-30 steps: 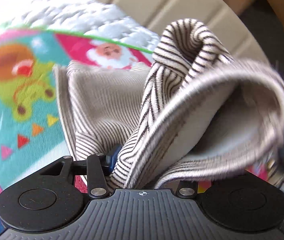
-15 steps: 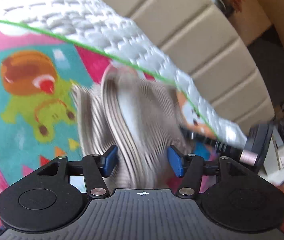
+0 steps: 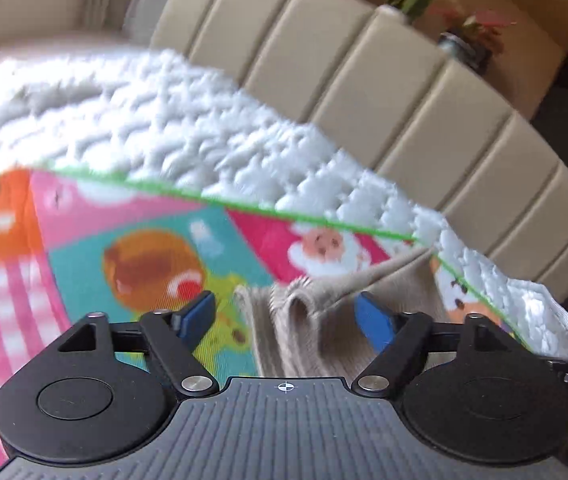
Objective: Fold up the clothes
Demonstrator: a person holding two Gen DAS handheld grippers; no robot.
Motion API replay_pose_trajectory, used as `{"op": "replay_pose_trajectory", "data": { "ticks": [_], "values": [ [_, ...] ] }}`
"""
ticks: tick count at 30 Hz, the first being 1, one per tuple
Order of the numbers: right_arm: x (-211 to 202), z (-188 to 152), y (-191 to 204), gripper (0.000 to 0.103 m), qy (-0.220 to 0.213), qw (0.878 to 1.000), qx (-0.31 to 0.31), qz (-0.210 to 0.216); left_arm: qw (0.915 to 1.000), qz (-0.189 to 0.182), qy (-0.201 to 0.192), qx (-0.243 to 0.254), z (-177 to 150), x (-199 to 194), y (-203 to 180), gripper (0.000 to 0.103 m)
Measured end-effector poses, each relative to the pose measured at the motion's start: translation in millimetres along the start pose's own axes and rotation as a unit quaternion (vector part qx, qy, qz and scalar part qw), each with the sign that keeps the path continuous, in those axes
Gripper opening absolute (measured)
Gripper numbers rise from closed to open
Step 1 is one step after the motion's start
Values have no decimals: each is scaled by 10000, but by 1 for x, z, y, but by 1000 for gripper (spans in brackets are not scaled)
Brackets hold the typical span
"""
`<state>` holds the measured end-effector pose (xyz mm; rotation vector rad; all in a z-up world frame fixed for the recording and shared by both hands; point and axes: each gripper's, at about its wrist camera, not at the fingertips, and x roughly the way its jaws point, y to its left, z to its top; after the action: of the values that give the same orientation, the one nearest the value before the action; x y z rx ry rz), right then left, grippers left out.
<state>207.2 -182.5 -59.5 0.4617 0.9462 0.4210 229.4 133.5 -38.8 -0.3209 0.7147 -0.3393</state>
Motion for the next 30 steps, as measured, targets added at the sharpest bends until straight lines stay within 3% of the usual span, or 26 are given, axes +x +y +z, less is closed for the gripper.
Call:
{"op": "replay_pose_trajectory", "data": {
  "ticks": [3,5,6,7,10,11,13,15,19,21,24,27,30],
  "values": [
    [21,-13,-6,103,404,9955,831,229,9955,-38,146,935,7,10,-31,90],
    [32,-20,-12,97,365,9911,1242,319,9882,44,272,1508,11,22,-51,90],
    [36,-21,-16,83,348,9896,1345,370,9852,65,359,1675,15,33,-59,90],
    [40,-19,-20,76,343,9887,1395,440,9837,68,456,1738,18,43,-63,90],
    [46,-11,-32,72,285,9862,1508,619,9779,259,900,1868,29,86,-60,90],
    [44,-7,-37,70,202,9863,1524,603,9760,306,1041,1886,33,100,-59,95],
    [42,2,-49,70,28,9863,1551,554,9781,219,1254,1645,37,120,-47,99],
    [41,13,-61,70,-177,9872,1527,436,9844,-185,1493,909,42,132,-25,99],
    [42,28,-63,76,-168,9943,1002,319,9828,-700,1673,-359,27,142,10,103],
    [40,31,-59,77,-136,9967,767,232,9851,-715,1512,-403,19,137,8,103],
    [34,35,-60,77,-147,9959,854,258,9834,-816,1601,-269,8,130,-7,102],
    [28,36,-71,77,-188,9925,1174,298,9793,-928,1790,144,-11,118,-35,101],
    [22,37,-80,78,-225,9899,1368,309,9723,-1119,2041,216,-35,103,-58,101]
  ]
}}
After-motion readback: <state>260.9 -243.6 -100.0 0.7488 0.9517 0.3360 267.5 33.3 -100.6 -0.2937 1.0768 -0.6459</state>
